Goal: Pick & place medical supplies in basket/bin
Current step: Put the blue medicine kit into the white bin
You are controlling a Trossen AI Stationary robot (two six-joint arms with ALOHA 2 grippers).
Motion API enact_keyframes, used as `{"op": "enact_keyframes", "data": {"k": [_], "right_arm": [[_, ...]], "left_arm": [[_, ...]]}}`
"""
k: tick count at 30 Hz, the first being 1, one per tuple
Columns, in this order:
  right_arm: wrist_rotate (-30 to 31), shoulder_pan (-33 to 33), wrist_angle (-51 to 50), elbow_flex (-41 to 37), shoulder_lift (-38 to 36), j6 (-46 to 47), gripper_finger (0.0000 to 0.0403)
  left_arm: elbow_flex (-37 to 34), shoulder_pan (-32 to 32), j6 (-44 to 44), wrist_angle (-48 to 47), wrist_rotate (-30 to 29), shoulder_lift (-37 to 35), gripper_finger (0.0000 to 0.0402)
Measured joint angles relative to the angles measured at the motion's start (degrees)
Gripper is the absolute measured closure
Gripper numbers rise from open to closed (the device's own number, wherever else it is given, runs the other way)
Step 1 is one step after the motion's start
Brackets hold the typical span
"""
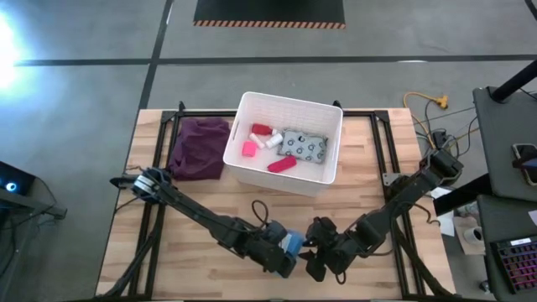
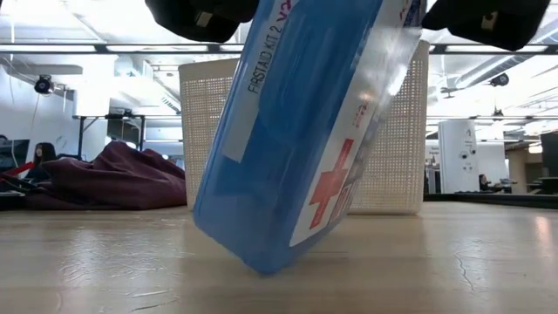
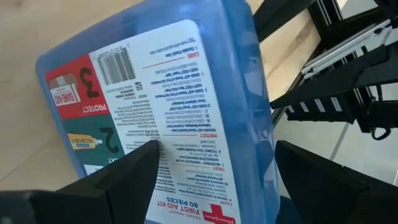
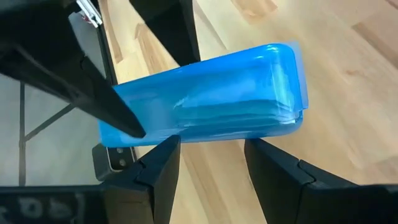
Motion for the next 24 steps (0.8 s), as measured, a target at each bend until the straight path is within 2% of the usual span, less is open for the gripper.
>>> {"op": "enact_keyframes", "data": {"k": [18,24], "right_arm": [[0.7,-3.1,3.8,0.4,0.0,-3.8,0.0229],[0.4,-3.4,2.6,0.4,0.0,-3.6,0.0229]], "left_arm": [[0.0,-1.2,0.0,-1.3,-0.2,-2.6,0.0100],[0.0,-2.6,-1.4,-9.6,-0.2,-2.9,0.0100]]}}
